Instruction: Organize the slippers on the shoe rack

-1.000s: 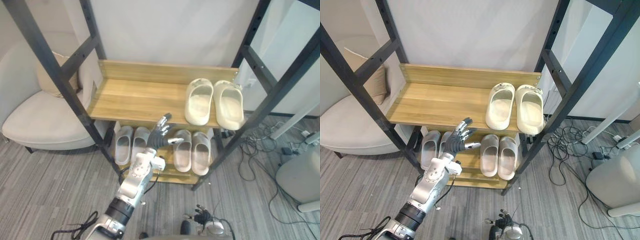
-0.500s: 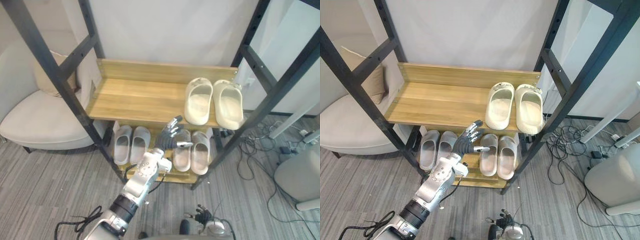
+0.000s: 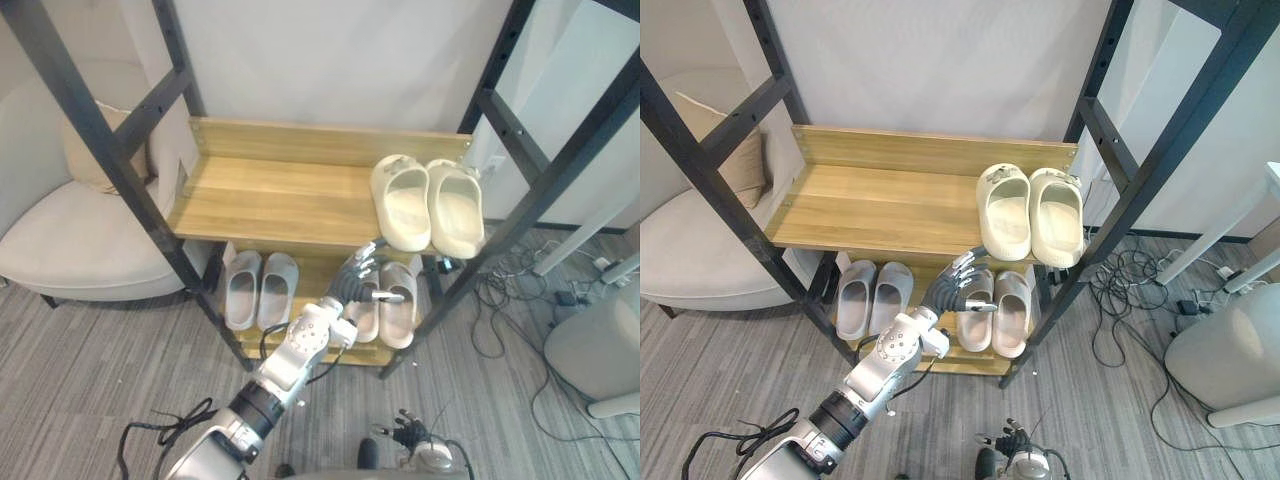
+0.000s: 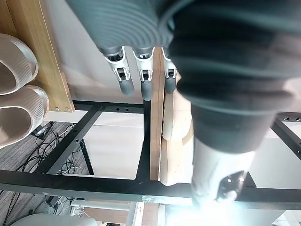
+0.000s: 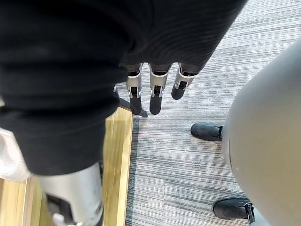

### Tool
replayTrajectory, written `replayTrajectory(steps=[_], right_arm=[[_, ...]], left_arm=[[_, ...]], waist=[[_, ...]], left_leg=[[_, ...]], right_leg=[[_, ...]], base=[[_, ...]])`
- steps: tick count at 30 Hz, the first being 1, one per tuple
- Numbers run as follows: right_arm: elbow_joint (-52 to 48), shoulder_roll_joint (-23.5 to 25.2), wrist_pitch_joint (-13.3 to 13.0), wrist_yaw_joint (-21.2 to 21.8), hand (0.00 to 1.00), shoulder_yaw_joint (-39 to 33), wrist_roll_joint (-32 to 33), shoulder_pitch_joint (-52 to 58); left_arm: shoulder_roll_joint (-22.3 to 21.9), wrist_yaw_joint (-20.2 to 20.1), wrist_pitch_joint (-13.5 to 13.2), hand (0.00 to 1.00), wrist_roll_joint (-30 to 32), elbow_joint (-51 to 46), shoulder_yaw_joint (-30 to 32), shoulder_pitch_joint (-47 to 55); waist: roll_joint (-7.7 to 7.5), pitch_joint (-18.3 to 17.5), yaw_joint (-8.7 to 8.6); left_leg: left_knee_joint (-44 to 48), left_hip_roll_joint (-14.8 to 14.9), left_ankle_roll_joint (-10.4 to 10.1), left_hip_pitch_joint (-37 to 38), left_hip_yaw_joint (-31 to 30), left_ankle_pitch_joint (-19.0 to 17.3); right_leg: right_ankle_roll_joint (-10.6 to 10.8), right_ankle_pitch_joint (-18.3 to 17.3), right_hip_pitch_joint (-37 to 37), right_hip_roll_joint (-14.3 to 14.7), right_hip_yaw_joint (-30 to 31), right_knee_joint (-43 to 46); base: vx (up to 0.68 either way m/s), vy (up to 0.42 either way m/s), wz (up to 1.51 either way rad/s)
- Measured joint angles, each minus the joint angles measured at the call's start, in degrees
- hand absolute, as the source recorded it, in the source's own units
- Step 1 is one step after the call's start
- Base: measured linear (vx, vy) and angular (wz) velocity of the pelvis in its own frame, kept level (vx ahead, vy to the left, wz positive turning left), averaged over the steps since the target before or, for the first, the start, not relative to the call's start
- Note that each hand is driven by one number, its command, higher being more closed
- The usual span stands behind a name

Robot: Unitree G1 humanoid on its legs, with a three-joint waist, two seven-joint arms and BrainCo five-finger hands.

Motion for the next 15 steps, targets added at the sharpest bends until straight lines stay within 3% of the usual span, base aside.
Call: replayTrajectory(steps=[15], right_arm=[[-0.2, 0.0, 0.0, -0.2, 0.00, -2.2, 0.0, 0.0]], left_arm=[[0.0, 0.2, -1.1, 0.00, 0.0, 1.5, 0.0, -0.7]], waist=[[-0.01, 0.0, 0.02]], left_leg=[[0.0, 0.0, -0.1, 0.1, 0.8, -0.1]], right_leg=[[0.1, 0.1, -0.1, 0.0, 0.7, 0.0]], base=[[0.00, -0.001, 0.00]])
